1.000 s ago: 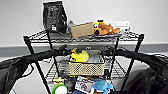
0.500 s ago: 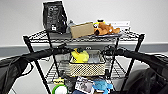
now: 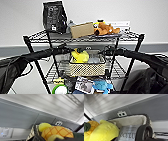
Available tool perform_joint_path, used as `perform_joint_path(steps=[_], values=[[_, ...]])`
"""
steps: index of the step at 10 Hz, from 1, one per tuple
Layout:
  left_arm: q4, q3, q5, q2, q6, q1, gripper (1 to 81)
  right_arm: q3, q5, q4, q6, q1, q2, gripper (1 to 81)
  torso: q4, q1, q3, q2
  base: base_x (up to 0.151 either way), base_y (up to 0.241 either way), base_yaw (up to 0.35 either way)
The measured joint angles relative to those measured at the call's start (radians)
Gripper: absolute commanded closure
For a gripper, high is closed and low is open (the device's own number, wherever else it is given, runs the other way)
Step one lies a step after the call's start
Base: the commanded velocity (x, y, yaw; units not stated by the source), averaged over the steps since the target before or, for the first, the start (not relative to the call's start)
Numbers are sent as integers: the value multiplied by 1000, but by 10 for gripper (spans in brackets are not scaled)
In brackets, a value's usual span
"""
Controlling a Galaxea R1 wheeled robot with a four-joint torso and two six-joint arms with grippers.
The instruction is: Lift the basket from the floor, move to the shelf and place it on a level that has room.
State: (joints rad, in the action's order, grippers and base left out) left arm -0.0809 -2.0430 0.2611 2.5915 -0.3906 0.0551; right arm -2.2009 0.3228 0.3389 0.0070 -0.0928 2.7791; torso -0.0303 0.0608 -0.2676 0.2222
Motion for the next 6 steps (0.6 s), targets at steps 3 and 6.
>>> perform_joint_path(steps=[3, 6], values=[[0, 27, -7, -19, 0, 3, 10, 1, 3, 1, 2, -1, -14, 10, 0, 0, 0, 0, 0, 0, 0], [0, 141, -13, -97, -1, -2, 10, 60, 3, 1, 6, -1, -53, 10, 0, 0, 0, 0, 0, 0, 0]])
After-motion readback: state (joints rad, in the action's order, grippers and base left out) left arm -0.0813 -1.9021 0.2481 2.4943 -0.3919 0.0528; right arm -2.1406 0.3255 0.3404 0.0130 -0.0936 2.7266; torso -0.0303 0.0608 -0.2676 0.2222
